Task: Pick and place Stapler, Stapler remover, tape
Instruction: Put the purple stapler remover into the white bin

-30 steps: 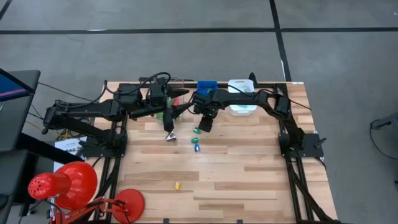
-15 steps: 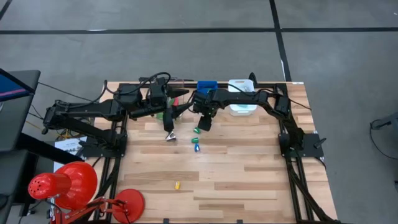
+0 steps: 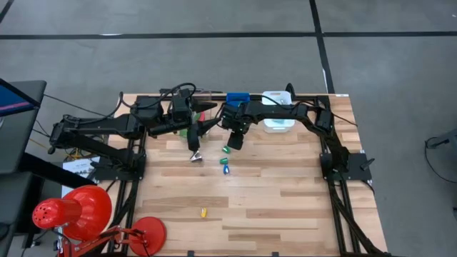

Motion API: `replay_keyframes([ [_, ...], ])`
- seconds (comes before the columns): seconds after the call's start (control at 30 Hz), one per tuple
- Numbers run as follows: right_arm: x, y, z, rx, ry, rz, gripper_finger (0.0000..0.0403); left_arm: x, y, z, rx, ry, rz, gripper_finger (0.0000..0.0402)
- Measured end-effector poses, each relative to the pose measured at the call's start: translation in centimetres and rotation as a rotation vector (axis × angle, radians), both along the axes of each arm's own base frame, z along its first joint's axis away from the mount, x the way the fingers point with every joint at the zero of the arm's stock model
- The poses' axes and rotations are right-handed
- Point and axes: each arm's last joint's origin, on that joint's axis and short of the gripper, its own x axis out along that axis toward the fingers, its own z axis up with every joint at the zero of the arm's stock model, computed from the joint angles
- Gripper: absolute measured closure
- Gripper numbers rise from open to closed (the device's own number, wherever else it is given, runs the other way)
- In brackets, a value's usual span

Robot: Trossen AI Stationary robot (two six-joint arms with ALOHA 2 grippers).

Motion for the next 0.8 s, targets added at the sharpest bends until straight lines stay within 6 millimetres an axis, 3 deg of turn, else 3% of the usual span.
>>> replay_keyframes([
  [0.17,-0.01,0.07,-0.34,-0.007,-0.003,0.003,0.0267,0.00,-0.01,0.01,0.000,0.000,0.000,0.0156],
  [0.5,-0.36,0.21,-0.63,0.022,0.026,0.007,0.0179,-0.01,-0.01,0.02,0.000,-0.001,0.000,0.0156],
  [0.63,-0.40,0.23,-0.65,0.025,0.028,0.007,0.0179,-0.01,0.00,0.01,0.000,0.000,0.000,0.0156],
  [0.8,-0.34,0.21,-0.64,0.024,0.023,0.008,0.0209,-0.01,-0.01,0.01,0.000,0.000,0.000,0.0156],
])
